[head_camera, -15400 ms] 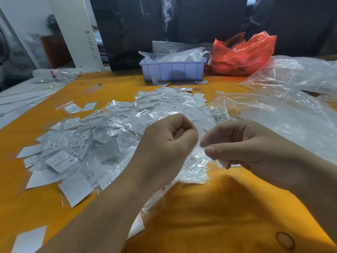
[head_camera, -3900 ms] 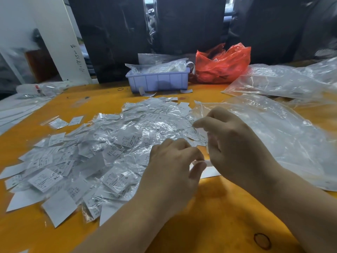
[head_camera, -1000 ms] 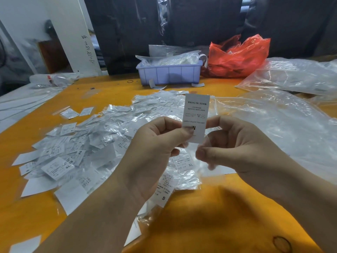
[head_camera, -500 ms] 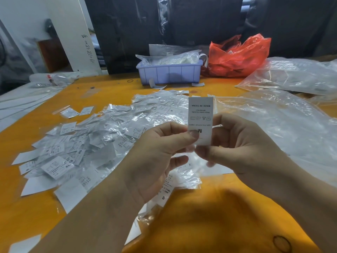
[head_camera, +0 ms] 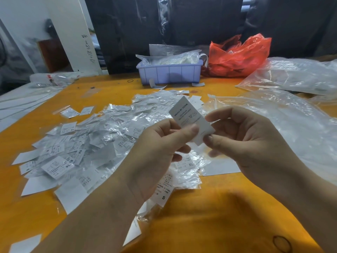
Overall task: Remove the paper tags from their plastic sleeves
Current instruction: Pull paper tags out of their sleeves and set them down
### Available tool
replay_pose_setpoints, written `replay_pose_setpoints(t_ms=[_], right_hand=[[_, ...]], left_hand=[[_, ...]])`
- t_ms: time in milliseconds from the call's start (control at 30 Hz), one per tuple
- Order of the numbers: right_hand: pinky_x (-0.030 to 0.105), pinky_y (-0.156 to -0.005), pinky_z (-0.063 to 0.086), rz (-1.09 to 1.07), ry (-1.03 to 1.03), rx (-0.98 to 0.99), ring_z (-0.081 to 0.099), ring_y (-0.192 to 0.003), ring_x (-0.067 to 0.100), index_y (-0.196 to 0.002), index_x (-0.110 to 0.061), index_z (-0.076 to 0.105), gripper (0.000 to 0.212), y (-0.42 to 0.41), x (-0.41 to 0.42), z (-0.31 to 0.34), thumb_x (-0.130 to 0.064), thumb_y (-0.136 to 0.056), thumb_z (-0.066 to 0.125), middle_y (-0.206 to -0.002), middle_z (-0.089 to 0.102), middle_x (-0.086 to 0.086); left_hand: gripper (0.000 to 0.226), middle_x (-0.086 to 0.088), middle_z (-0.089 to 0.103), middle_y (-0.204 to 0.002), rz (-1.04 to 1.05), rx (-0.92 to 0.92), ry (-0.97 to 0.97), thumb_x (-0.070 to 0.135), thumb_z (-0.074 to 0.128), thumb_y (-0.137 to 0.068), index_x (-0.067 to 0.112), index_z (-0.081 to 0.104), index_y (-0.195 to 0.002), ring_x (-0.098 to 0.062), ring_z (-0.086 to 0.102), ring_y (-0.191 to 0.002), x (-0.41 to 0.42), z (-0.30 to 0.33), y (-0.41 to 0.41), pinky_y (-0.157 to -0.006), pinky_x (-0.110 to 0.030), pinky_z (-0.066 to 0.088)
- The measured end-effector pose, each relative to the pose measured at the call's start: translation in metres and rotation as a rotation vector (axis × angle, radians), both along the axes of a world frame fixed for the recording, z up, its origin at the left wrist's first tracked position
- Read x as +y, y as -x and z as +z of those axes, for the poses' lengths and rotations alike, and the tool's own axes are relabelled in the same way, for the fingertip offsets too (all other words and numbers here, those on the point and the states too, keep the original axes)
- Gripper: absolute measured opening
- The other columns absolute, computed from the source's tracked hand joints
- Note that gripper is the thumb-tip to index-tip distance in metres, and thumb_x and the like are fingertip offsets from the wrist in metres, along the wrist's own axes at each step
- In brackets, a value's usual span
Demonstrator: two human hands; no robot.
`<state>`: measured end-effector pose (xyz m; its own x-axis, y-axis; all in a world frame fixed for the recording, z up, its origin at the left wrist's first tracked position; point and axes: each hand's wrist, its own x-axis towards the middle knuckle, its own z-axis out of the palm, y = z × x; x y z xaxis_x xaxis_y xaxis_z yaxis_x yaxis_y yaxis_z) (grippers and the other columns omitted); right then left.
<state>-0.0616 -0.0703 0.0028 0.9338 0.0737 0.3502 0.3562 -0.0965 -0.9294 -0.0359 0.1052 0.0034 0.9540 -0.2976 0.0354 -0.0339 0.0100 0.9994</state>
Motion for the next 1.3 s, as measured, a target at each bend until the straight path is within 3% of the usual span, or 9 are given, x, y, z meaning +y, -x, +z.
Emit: replay_pose_setpoints(t_ms=[100,200,433,633,833,967,1133,1300], right_hand=[[0.044,-0.068,0.058,0.001,0.033,0.011,0.067,-0.079,0.033,-0.099,-0.017,0.064,0.027,-0.0001,0.0007,-0.0007,-0.002,-0.079,0.075,-0.085,0.074,0.008],[0.039,-0.066,0.058,0.006,0.013,0.007,0.068,-0.081,0.031,-0.098,-0.018,0.064,0.027,0.0007,0.0012,-0.0009,-0.012,-0.073,0.071,-0.085,0.074,0.008],[0.027,-0.061,0.057,-0.021,-0.08,-0.004,0.07,-0.076,0.023,-0.096,-0.014,0.065,0.023,-0.001,-0.0002,-0.0002,0.0,-0.08,0.072,-0.082,0.074,0.01],[0.023,-0.057,0.056,-0.113,-0.085,-0.036,0.07,-0.066,0.019,-0.094,-0.014,0.066,0.02,0.0004,0.0,0.002,0.0,-0.081,0.071,-0.078,0.074,0.007],[0.038,-0.066,0.062,-0.17,-0.098,-0.052,0.073,-0.078,0.024,-0.092,-0.016,0.067,0.014,0.0002,-0.002,0.0023,-0.008,-0.082,0.071,-0.079,0.074,0.009],[0.039,-0.068,0.062,-0.226,-0.084,-0.066,0.073,-0.081,0.02,-0.09,-0.016,0.068,0.009,-0.0022,-0.004,0.0006,-0.01,-0.083,0.07,-0.08,0.073,0.006],[0.034,-0.063,0.061,-0.243,-0.016,-0.132,0.07,-0.078,0.015,-0.085,-0.023,0.071,0.008,-0.0029,-0.0054,-0.0003,-0.027,-0.078,0.069,-0.078,0.072,0.001],[0.047,-0.065,0.058,-0.181,0.114,-0.161,0.068,-0.076,0.019,-0.088,-0.026,0.072,0.006,-0.0035,-0.0035,-0.0042,-0.027,-0.084,0.068,-0.08,0.071,-0.002]], left_hand=[[0.019,0.001,0.072,-0.081,0.065,-0.067,0.056,0.042,0.064,-0.078,0.028,0.075,-0.085,-0.011,0.061,-0.07,0.0017,0.0025,0.0002,-0.068,-0.03,0.045],[0.013,0.004,0.07,-0.075,0.112,-0.154,0.047,0.035,0.065,-0.077,0.031,0.076,-0.082,-0.008,0.058,-0.066,0.0024,0.0028,0.0013,-0.065,-0.026,0.045],[0.005,0.01,0.069,-0.068,0.163,-0.263,-0.045,0.027,0.072,-0.086,0.022,0.074,-0.084,0.001,0.058,-0.061,0.0022,-0.0011,0.0021,-0.058,-0.01,0.045],[0.003,0.006,0.072,-0.073,0.174,-0.287,-0.081,0.021,0.073,-0.083,0.021,0.071,-0.085,0.001,0.062,-0.063,0.0008,-0.0014,0.0034,-0.058,-0.01,0.047],[0.005,0.008,0.07,-0.068,0.076,-0.271,-0.114,0.015,0.074,-0.082,0.015,0.07,-0.085,0.002,0.061,-0.06,-0.0008,0.0,0.0059,-0.055,-0.009,0.045],[0.01,0.008,0.069,-0.067,0.007,-0.231,-0.154,0.011,0.076,-0.081,0.016,0.068,-0.079,0.002,0.06,-0.059,-0.0015,-0.0011,0.0051,-0.054,-0.01,0.046],[0.011,-0.005,0.068,-0.077,-0.043,-0.274,-0.242,0.033,0.071,-0.073,0.028,0.069,-0.083,-0.009,0.058,-0.064,-0.0008,-0.0024,0.0057,-0.056,-0.019,0.046],[0.015,0.005,0.069,-0.07,-0.071,-0.273,-0.223,0.035,0.066,-0.082,0.021,0.071,-0.084,-0.003,0.06,-0.062,-0.0013,-0.0021,0.0064,-0.055,-0.012,0.044]])
